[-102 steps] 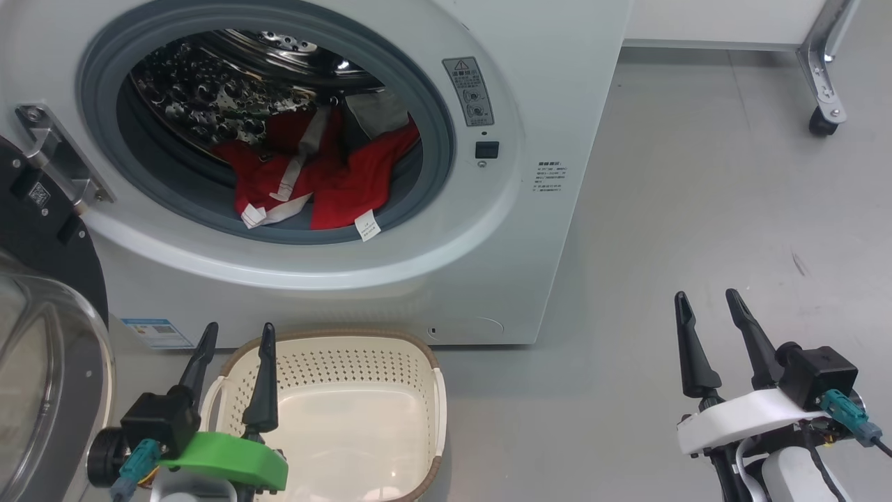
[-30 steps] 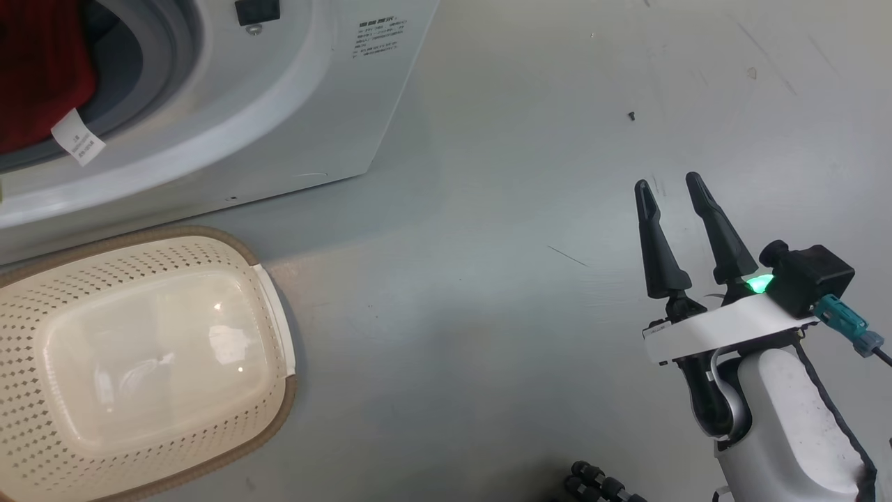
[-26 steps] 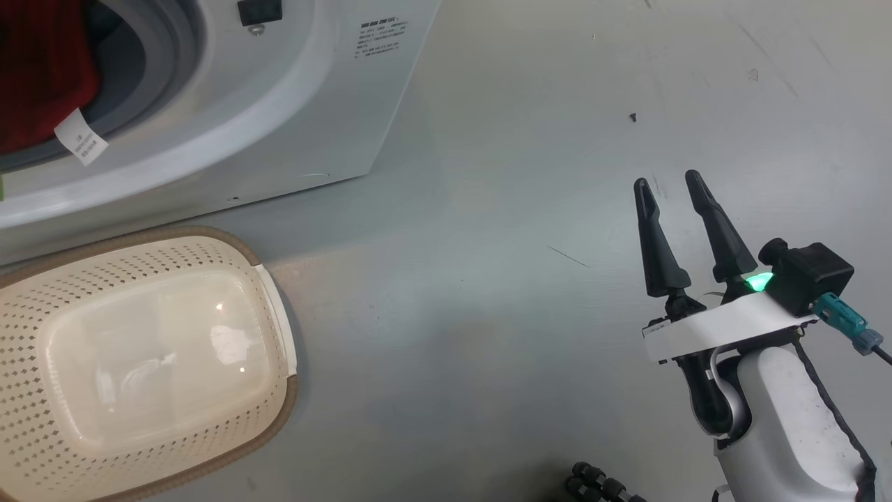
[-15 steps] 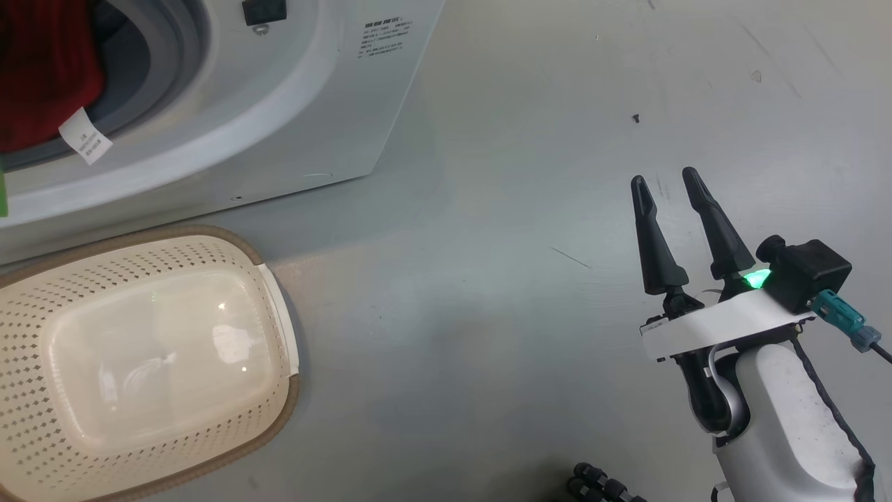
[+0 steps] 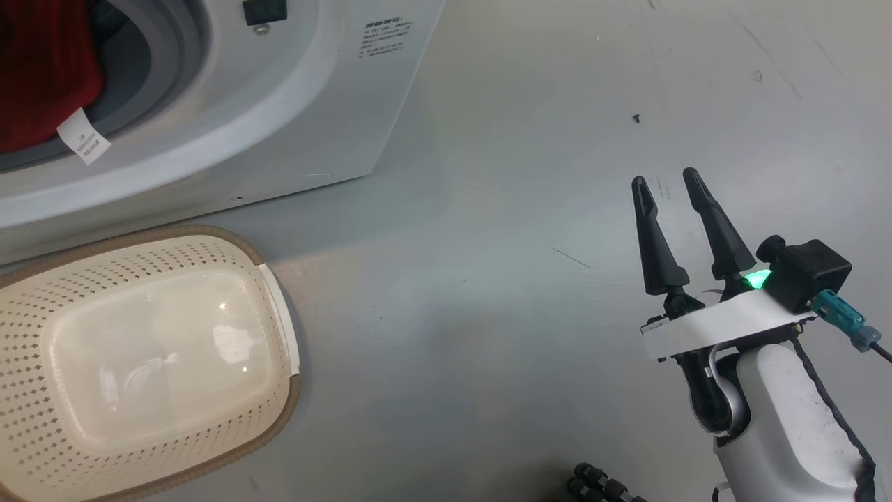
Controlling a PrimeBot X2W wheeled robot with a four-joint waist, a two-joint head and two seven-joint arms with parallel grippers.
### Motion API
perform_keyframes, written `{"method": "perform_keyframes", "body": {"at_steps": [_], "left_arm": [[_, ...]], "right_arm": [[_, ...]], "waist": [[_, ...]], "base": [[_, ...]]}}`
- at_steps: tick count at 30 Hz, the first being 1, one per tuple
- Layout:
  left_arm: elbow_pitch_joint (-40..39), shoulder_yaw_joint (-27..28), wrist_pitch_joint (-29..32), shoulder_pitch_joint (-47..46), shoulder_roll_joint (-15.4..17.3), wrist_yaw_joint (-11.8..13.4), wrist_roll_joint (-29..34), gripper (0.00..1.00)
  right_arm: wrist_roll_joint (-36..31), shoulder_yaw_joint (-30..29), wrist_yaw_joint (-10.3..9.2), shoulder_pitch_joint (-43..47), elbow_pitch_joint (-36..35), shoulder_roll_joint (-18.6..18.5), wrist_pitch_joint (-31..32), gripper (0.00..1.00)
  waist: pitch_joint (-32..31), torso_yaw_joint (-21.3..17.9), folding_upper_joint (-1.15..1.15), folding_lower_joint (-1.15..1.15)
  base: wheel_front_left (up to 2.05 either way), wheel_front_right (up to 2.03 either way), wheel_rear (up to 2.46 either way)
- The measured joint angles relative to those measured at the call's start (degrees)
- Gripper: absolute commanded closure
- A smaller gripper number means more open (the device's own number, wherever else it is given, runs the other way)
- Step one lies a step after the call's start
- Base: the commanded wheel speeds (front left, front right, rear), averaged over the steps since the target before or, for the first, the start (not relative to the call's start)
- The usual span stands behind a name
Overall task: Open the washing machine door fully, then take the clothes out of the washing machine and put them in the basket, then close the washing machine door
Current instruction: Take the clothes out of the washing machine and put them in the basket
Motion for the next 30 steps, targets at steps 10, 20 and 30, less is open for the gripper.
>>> {"method": "perform_keyframes", "body": {"at_steps": [10,20,30], "left_arm": [[1.2,0.9,-6.0,-0.1,-2.0,0.5,-1.4,1.0],[1.4,2.5,-15.5,2.4,-6.0,0.7,-4.6,1.0],[1.7,2.4,-23.2,7.4,-9.8,-0.8,-6.9,1.0]], "right_arm": [[-0.2,-0.7,0.0,0.0,0.7,-0.1,0.0,0.0],[-1.5,-1.8,0.0,0.1,1.5,-0.5,0.0,0.0],[-2.2,-2.5,0.0,2.1,2.3,-1.5,0.0,0.0]], "waist": [[-1.9,0.9,0.0,0.0],[-5.9,2.5,0.0,0.0],[-11.0,5.4,0.0,0.0]], "base": [[0.0,0.0,0.0],[0.0,0.0,0.0],[0.0,0.0,0.0]]}}
